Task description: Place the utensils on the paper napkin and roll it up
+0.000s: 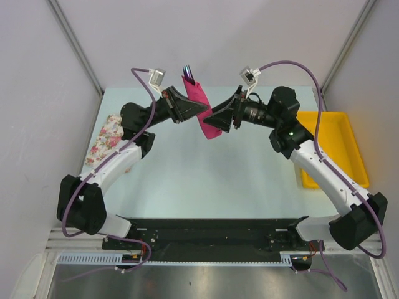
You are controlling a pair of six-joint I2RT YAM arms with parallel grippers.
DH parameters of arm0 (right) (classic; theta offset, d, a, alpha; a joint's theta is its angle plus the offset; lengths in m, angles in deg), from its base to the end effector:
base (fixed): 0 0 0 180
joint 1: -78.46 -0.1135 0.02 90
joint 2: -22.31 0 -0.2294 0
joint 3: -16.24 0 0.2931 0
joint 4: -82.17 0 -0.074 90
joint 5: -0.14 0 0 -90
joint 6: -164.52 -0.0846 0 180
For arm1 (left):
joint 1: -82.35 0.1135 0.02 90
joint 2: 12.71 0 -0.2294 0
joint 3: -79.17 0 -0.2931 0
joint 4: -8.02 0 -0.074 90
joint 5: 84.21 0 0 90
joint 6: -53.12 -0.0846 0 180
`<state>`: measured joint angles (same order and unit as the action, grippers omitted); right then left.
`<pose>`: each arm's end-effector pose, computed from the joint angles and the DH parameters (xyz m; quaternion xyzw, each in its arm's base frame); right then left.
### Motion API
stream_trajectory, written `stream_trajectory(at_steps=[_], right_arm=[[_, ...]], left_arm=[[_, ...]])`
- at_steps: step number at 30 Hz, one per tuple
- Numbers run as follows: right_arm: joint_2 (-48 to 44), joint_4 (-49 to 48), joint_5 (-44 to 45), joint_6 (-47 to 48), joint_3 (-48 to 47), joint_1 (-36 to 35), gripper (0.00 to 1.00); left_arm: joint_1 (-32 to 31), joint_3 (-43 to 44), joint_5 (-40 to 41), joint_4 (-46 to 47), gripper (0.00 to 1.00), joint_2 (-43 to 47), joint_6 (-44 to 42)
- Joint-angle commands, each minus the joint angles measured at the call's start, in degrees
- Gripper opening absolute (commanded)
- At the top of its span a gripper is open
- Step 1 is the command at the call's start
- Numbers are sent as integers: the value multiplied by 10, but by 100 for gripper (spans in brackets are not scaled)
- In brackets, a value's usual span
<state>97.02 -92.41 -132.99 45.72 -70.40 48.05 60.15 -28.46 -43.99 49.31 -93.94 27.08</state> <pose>0.2994 0.2428 0.4108 -0.2829 0.6153 0.5556 0.4824 0.3304 -0.2046 0.3641 0.1890 0.5396 -0.6910 0.4423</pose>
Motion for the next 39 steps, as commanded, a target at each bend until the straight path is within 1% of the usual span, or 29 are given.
stream_trajectory(at_steps=[1,2,4,9,10,12,13,14,15,16,20,21,22,23,24,25,26,28,29,30,31,32,33,34,35,36,37,38,39], right_arm=[[22,-73,1,-65,8,-6,68],[24,-78,1,-70,12,-7,66],[24,-89,-1,-73,20,-12,58],[24,-92,0,-68,44,-16,46],[24,-93,-1,-68,45,-16,38],[25,-94,-5,-65,46,-16,31],[25,-95,-7,-66,46,-15,18],[25,-96,-8,-66,47,-15,9],[25,-99,-11,-69,49,-14,2],[25,-98,-11,-70,49,-13,0],[25,-98,-31,-90,53,6,0],[25,-97,-35,-93,54,17,0],[23,-94,-40,-95,53,21,0],[20,-92,-50,-95,53,25,0],[17,-85,-56,-93,52,33,0],[11,-79,-62,-92,51,40,0],[6,-71,-71,-92,51,46,0],[-10,-38,-81,-87,52,73,0],[-15,-23,-91,-79,55,84,0],[-23,8,-99,-73,57,95,0],[-29,28,-106,-65,61,127,0],[-46,53,-118,-34,63,144,0],[-53,122,-123,-20,64,167,0],[-60,150,-132,-3,65,189,0],[-70,181,-152,35,65,243,0],[-74,258,-160,68,63,271,0],[-77,301,-165,99,61,299,0],[-78,340,-181,129,60,370,0],[-75,427,-185,213,52,401,0]], left_arm=[[-5,40,25,44,0,-5,1],[-4,43,27,46,0,-7,1],[-4,45,30,47,0,-10,5],[-5,52,33,53,0,-16,9],[-4,53,34,53,0,-16,11],[-4,55,34,54,0,-19,12],[-4,55,34,55,0,-19,12],[-4,56,35,55,0,-22,12],[-4,57,35,56,0,-24,13],[-4,56,35,57,0,-25,13],[-7,55,29,62,1,-26,9],[-7,54,28,61,7,-25,6],[-7,52,27,60,32,-25,4],[-7,47,28,56,44,-24,1],[-7,41,27,52,54,-23,-5],[-7,36,27,48,76,-17,-11],[-7,23,25,38,81,-12,-16],[-7,8,17,18,88,5,-43],[-7,-8,14,4,89,12,-55],[-7,-15,10,-11,89,19,-87],[-7,-21,7,-29,90,26,-105],[-7,-33,3,-60,90,40,-123],[-7,-38,-1,-74,89,46,-160],[-7,-42,-6,-107,90,52,-177],[-8,-50,-8,-120,90,63,-192],[-9,-54,-11,-131,90,66,-218],[-11,-55,-18,-153,90,70,-232],[-14,-59,-19,-164,90,77,-243],[-21,-60,-20,-176,91,80,-270]])
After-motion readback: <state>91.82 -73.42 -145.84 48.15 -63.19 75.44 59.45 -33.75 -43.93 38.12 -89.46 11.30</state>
